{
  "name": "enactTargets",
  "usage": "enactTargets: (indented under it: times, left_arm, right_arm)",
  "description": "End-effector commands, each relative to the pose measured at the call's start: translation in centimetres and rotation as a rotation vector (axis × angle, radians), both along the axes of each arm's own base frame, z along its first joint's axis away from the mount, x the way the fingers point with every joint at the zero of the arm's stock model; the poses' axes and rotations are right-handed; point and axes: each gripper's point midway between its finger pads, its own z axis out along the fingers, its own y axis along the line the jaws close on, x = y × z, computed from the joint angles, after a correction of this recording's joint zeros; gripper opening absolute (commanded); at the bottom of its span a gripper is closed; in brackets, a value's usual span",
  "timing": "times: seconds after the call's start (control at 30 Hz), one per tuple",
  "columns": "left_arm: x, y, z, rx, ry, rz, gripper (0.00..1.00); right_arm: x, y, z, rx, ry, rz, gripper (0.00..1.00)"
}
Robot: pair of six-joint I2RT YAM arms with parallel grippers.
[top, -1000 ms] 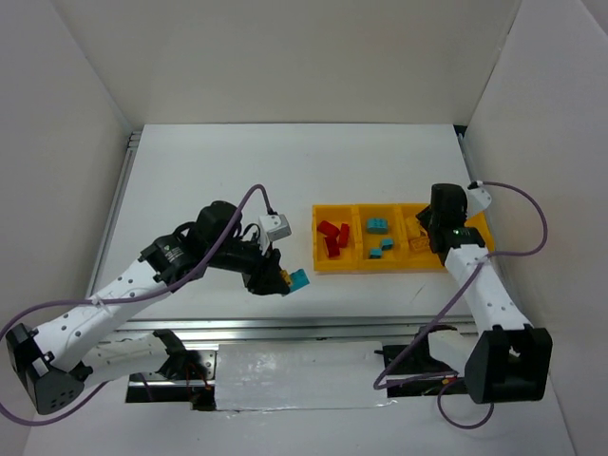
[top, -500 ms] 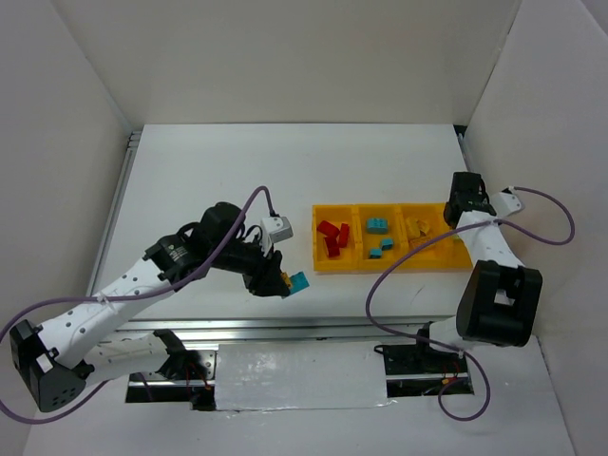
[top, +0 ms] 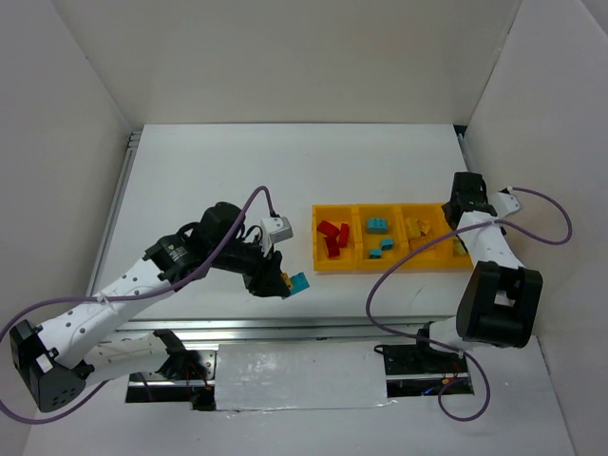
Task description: Sort the legos into containers by color
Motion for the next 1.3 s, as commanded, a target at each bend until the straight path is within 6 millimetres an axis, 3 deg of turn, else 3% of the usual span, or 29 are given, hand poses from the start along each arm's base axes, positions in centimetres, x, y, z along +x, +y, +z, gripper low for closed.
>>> enactTargets:
  times: [0.0, 0.07, 0.1, 0.13, 0.17, 0.23, 0.3, 0.33, 0.4, 0.43, 0.5, 0.53, 0.63, 0.77, 0.87, 1.13, 1.27]
  left_arm:
    - [0.1, -0.3, 1.2, -0.044, -0.027, -0.001, 0.0]
    - [0.2, -0.5, 1.8, -0.064, -0.037, 0.002, 0.0]
    - [0.2, -0.6, 2.2, -0.079, -0.033, 0.004, 0.0]
    - [-0.1, -0.7, 2.7, -0.101, -0.03, -0.012, 0.0]
    - [-0.1, -1.0, 3.5, -0.129, -0.033, -0.012, 0.0]
    - [-0.1, -1.1, 4.4, -0.161, -0.033, -0.013, 0.0]
    - [0.0, -1.4, 5.4, -0.199, -0.03, -0.01, 0.0]
    - [0.0, -1.5, 5.7, -0.214, -0.036, -0.011, 0.0]
    - [-0.2, -1.6, 6.5, -0.247, -0.035, -0.022, 0.0]
    - [-0.2, -1.7, 6.8, -0.259, -0.039, -0.025, 0.0]
    - [-0.4, -1.7, 7.4, -0.277, -0.041, -0.03, 0.0]
    - [-0.5, -1.8, 7.7, -0.286, -0.045, -0.041, 0.0]
    - [-0.8, -1.9, 8.6, -0.309, -0.052, -0.064, 0.0]
    - [-1.9, -2.1, 9.2, -0.346, -0.026, -0.136, 0.0]
    - [-2.2, -2.3, 9.0, -0.35, -0.008, -0.16, 0.0]
    - [-2.7, -2.4, 9.1, -0.373, 0.004, -0.187, 0.0]
    - [-3.0, -2.4, 9.3, -0.381, 0.01, -0.207, 0.0]
  right_arm:
    - [1.4, 1.6, 5.0, -0.005, -0.146, 0.082, 1.0]
    - [2.9, 4.5, 7.3, -0.014, -0.233, 0.275, 1.0]
    - [3.5, 8.6, 9.9, 0.025, -0.334, 0.441, 1.0]
    - [3.7, 11.0, 11.3, 0.03, -0.383, 0.557, 1.0]
    - [4.0, 15.1, 12.8, 0.009, -0.431, 0.749, 1.0]
    - [2.5, 21.0, 16.1, 0.037, -0.54, 1.048, 1.0]
    - [0.2, 26.1, 17.9, 0.117, -0.629, 1.311, 1.0]
    - [-2.5, 30.2, 18.6, 0.229, -0.708, 1.564, 1.0]
    - [-7.0, 34.2, 19.7, 0.361, -0.799, 1.808, 1.0]
    - [-9.7, 35.8, 18.6, 0.466, -0.796, 1.928, 1.0]
    - [-12.3, 37.6, 20.0, 0.5, -0.899, 2.024, 1.0]
    - [-14.3, 39.0, 19.3, 0.543, -0.894, 2.09, 1.0]
    - [-17.9, 40.5, 19.8, 0.545, -0.991, 2.215, 1.0]
    - [-22.0, 40.8, 21.2, 0.585, -1.153, 2.354, 1.0]
    - [-23.4, 41.4, 21.9, 0.625, -1.183, 2.412, 0.98]
    - [-23.4, 42.9, 22.7, 0.657, -1.208, 2.407, 0.93]
    - [-22.9, 43.5, 23.4, 0.648, -1.227, 2.379, 0.78]
